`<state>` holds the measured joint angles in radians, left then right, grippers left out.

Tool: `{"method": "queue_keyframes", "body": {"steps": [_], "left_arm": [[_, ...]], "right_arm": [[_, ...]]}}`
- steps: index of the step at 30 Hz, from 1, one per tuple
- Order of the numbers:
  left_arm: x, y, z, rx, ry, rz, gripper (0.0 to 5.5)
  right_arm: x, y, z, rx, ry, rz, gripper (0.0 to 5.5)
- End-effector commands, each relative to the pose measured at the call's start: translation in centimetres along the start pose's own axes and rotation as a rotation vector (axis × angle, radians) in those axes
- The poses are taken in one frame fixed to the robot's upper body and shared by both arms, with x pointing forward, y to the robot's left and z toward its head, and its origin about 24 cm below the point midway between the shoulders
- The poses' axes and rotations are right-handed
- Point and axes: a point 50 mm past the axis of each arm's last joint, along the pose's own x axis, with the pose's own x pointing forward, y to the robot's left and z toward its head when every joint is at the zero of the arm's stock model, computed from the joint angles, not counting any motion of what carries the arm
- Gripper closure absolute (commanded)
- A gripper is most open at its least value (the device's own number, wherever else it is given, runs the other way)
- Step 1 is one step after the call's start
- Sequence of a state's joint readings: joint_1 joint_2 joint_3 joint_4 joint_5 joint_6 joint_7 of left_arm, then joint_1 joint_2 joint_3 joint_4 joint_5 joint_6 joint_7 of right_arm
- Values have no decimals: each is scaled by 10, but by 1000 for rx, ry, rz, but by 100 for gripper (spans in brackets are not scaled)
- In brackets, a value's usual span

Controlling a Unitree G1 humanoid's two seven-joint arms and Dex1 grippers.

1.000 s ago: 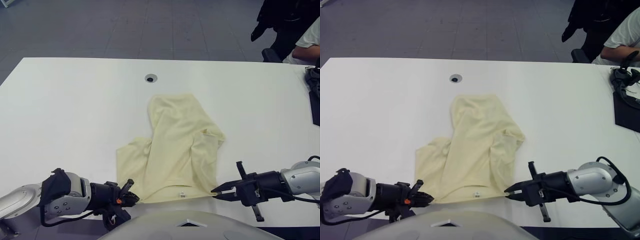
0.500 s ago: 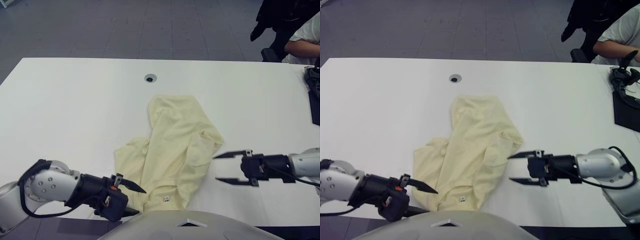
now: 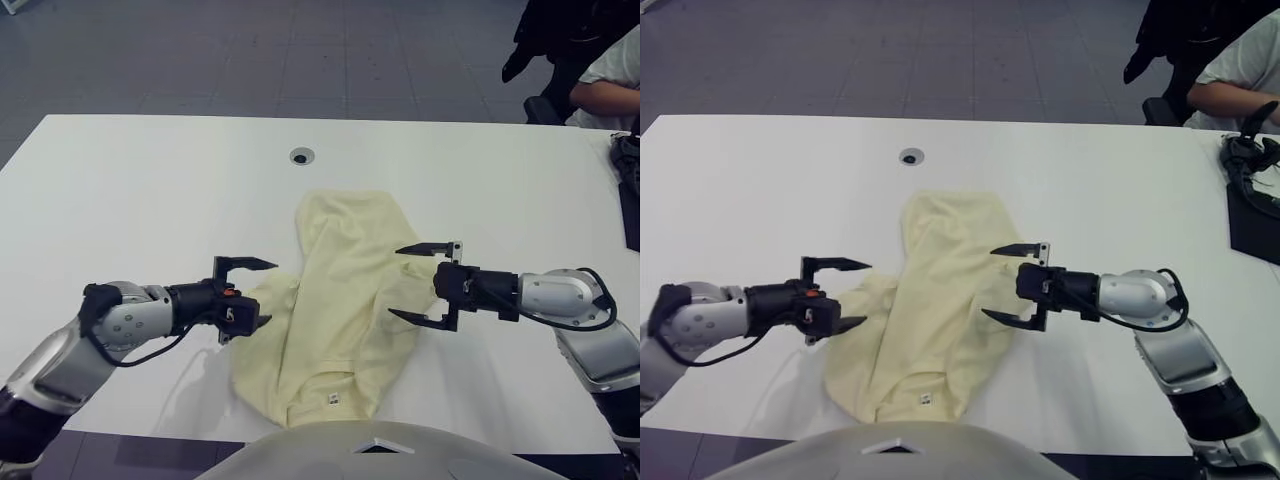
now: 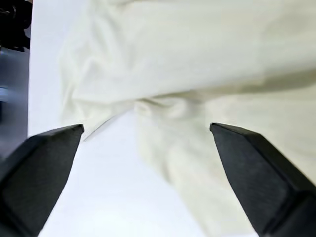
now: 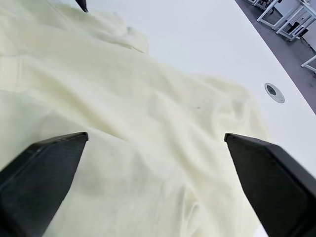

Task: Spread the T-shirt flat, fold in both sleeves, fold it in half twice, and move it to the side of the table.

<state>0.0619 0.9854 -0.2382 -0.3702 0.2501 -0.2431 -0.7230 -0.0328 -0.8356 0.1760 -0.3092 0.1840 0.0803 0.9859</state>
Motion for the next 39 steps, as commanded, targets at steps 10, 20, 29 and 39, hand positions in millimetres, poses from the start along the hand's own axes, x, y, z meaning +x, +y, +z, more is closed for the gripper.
{"method": "queue_keyframes", "body": {"steps": [10,20,29,39], "left_arm": [[16,-6,-9,45,3,58,10],[15,-13,-7,35,-7,30,10],[16,-18,-6,19,-19,10,10],[15,-27,-9,-2,-4,-19,10]], "right_arm": [[21,-4,-25,128,34,36,128],[18,-4,-32,163,69,30,299],[16,1,-29,173,45,57,455],[1,-2,-17,170,-48,46,548]]}}
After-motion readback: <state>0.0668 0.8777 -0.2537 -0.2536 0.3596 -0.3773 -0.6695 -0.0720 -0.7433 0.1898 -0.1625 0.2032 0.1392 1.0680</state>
